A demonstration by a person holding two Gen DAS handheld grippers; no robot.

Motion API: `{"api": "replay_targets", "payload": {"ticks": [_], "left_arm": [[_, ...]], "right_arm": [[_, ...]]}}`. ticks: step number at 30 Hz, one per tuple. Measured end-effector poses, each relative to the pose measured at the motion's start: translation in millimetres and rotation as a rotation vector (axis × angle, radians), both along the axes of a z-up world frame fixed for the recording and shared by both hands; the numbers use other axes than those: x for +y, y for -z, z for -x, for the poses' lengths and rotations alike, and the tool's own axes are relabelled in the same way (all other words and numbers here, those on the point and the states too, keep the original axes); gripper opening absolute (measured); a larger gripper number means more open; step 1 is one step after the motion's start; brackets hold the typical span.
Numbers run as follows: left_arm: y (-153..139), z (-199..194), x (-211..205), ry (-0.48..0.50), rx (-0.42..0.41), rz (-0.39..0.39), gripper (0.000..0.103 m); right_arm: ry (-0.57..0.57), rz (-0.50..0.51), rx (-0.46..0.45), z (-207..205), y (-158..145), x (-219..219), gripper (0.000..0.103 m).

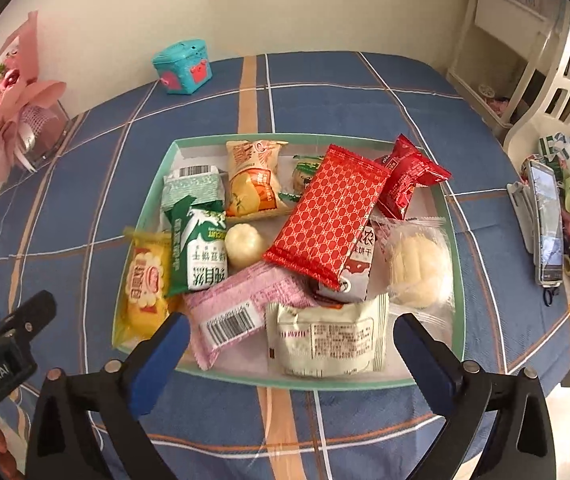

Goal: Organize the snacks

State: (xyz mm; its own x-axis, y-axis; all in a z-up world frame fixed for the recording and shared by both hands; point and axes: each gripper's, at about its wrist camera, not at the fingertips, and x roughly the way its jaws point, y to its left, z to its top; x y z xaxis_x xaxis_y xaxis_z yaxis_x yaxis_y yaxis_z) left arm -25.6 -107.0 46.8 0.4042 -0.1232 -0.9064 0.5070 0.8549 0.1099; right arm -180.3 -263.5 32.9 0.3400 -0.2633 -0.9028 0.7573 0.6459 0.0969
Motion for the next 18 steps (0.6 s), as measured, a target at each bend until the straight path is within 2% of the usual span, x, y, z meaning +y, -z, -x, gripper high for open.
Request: {"api": "replay_targets", "payload": {"ticks": [4,8,18], "left_arm": [[2,4,11,-0.021,0.006,-0.025,0.097],[0,14,18,-0.020,-0.030,-0.063,0.097],[-4,27,33,-0.006,-0.037,-0.049,0.097]], "right_arm": [[-0.011,0.017,-0.012,5,-5,10,0.103],[-0.022,0.033,-0.018,10,-8,20,0.103],[-0.025,0.052,-0.036,21,-13,32,0.103]]}}
